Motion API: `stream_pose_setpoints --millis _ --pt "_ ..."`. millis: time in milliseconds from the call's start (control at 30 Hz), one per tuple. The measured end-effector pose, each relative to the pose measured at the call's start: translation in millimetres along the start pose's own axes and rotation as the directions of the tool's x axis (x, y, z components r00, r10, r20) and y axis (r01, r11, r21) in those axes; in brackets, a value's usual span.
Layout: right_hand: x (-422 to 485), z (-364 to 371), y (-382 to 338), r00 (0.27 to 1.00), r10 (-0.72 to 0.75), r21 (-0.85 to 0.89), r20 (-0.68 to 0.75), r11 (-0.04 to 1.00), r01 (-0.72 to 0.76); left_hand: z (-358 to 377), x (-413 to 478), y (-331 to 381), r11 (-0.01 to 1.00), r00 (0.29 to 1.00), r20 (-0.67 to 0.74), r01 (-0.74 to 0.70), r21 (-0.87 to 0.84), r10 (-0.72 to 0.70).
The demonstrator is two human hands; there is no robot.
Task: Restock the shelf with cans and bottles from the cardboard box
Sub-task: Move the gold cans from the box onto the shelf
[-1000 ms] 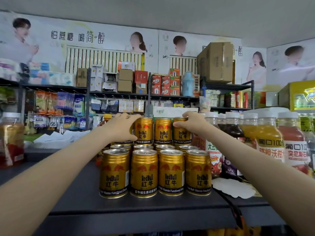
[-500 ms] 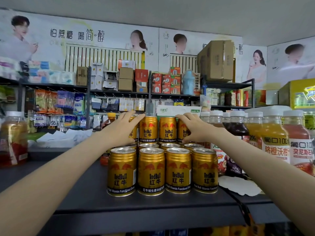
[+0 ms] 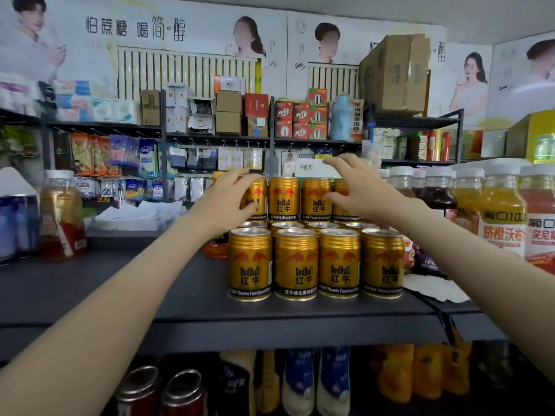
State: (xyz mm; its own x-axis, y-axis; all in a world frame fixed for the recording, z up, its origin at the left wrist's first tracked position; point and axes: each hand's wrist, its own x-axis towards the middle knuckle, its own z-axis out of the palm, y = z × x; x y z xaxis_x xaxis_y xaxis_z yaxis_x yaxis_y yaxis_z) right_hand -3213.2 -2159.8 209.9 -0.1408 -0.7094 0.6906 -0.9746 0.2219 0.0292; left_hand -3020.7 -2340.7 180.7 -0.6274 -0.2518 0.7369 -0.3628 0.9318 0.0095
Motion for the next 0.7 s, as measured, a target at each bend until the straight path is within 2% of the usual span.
stream_pose_setpoints --millis 133,233,333,467,533,633,700 --pt "-12.6 -4.9 -54.5 0.984 -0.152 0.088 -0.094 0.983 0.161 -30.5 -38.6 -6.1 0.997 0.991 -0.109 0.079 0.004 -0.078" --pt "-25.8 1.4 -107.7 0.944 -0.289 0.188 -0.161 0.930 0.317 -54.3 -91.8 -6.0 0.985 0.981 -0.099 0.171 0.039 -0.166" --pt "-51.9 19.4 -171.4 0.893 -0.404 0.350 -0.196 0.822 0.449 -69.2 -169.7 9.0 0.953 0.954 -0.078 0.295 0.071 -0.289" --pt "-122.7 66.9 -259.6 0.818 -0.554 0.597 -0.159 0.606 0.526 -73.7 -304.6 34.8 0.858 0.874 0.013 0.475 0.195 -0.486" --pt "-167.3 97.6 -303.7 0.769 -0.629 0.698 -0.110 0.502 0.510 -74.6 -379.3 48.5 0.768 0.777 0.120 0.562 0.308 -0.617" --pt "-239.3 141.4 -366.8 0.693 -0.721 0.834 0.016 0.392 0.388 -85.5 -484.6 74.6 0.567 0.543 0.184 0.722 0.396 -0.819" --pt "-282.1 165.0 -406.4 0.606 -0.785 0.885 0.126 0.365 0.289 -100.3 -547.6 90.0 0.424 0.381 0.187 0.801 0.421 -0.905"
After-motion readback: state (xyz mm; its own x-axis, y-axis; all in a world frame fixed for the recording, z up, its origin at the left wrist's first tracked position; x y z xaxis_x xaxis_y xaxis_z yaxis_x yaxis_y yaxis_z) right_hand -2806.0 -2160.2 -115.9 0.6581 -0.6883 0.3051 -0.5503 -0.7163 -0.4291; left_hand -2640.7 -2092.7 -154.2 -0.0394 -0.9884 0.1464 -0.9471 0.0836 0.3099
